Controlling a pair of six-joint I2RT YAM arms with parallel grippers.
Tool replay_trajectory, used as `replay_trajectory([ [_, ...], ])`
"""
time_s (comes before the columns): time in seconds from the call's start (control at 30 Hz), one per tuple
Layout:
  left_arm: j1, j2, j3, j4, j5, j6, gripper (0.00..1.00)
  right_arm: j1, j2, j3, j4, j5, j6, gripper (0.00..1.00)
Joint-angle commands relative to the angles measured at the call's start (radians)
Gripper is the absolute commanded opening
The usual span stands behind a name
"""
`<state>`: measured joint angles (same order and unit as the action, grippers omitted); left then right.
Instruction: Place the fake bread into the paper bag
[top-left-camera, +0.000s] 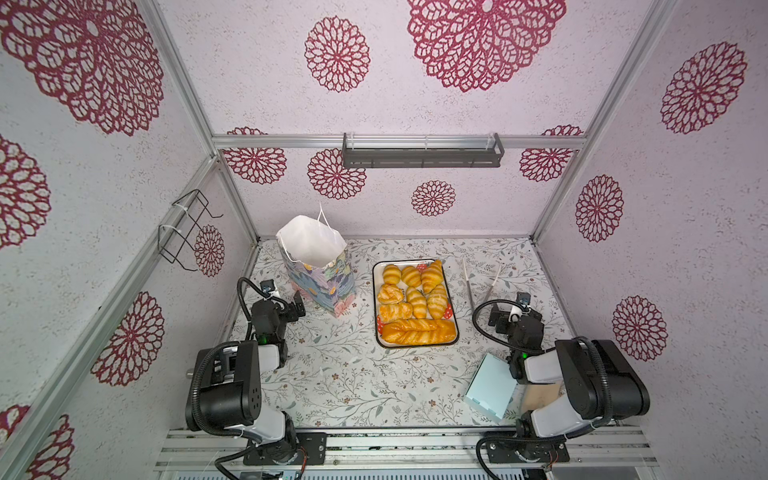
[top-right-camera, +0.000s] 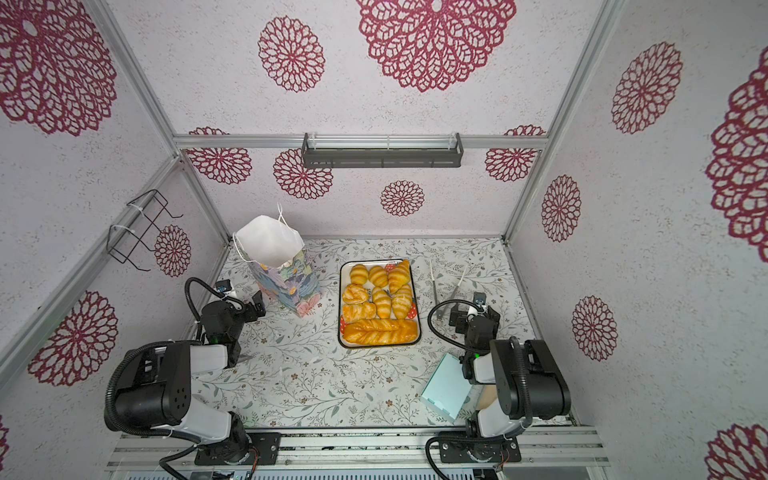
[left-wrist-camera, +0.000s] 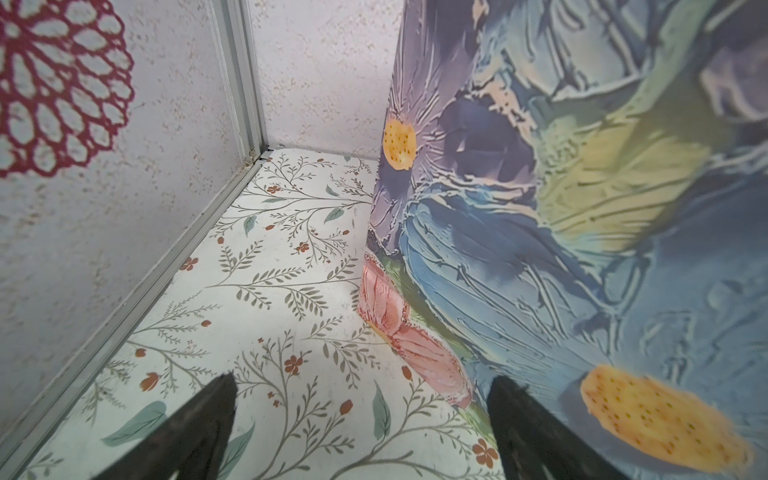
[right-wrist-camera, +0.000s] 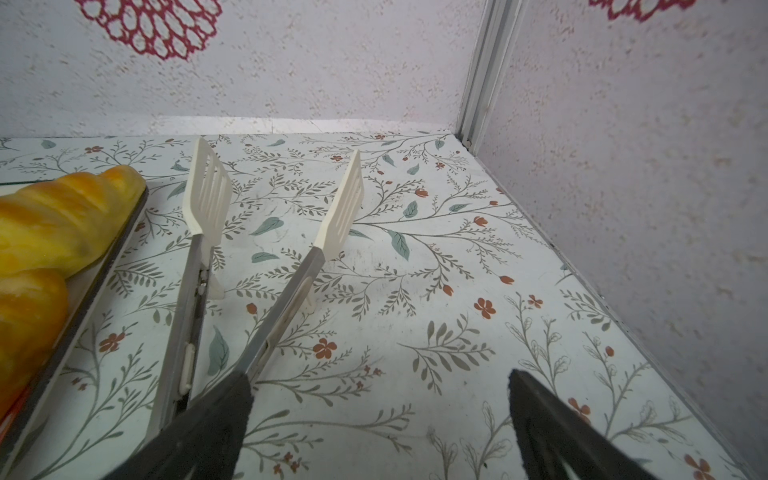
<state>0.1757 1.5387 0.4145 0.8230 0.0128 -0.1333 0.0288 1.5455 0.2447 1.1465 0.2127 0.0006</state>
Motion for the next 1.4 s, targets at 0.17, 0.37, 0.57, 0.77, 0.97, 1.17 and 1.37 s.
replay_trajectory([
  [0.17,0.005,-0.010,0.003,0.019,-0.073,-0.041,0.97,0.000,-0.011,0.019,0.033,0.008,0.016,0.99],
  [0.37,0.006,-0.094,-0.078,0.090,-0.229,-0.101,0.97,0.000,-0.014,0.016,0.039,0.001,0.015,0.99],
  [0.57,-0.053,-0.271,-0.160,0.048,-0.501,-0.139,0.97,0.002,-0.155,0.093,-0.214,0.064,0.036,0.99],
  [0.77,-0.117,-0.502,-0.121,-0.312,-0.758,-0.362,0.97,0.002,-0.240,0.160,-0.410,0.139,0.112,0.99],
  [0.97,-0.135,-0.727,-0.095,-0.553,-0.728,-0.451,0.97,-0.004,-0.315,0.333,-0.800,0.213,0.334,0.99],
  [1.17,-0.157,-0.864,-0.011,-0.820,-0.673,-0.543,0.97,-0.008,-0.198,0.719,-1.420,0.388,0.672,0.99],
  [1.37,-0.198,-0.889,0.130,-1.033,-0.599,-0.593,0.97,-0.004,-0.149,0.852,-1.570,0.334,0.633,0.99],
])
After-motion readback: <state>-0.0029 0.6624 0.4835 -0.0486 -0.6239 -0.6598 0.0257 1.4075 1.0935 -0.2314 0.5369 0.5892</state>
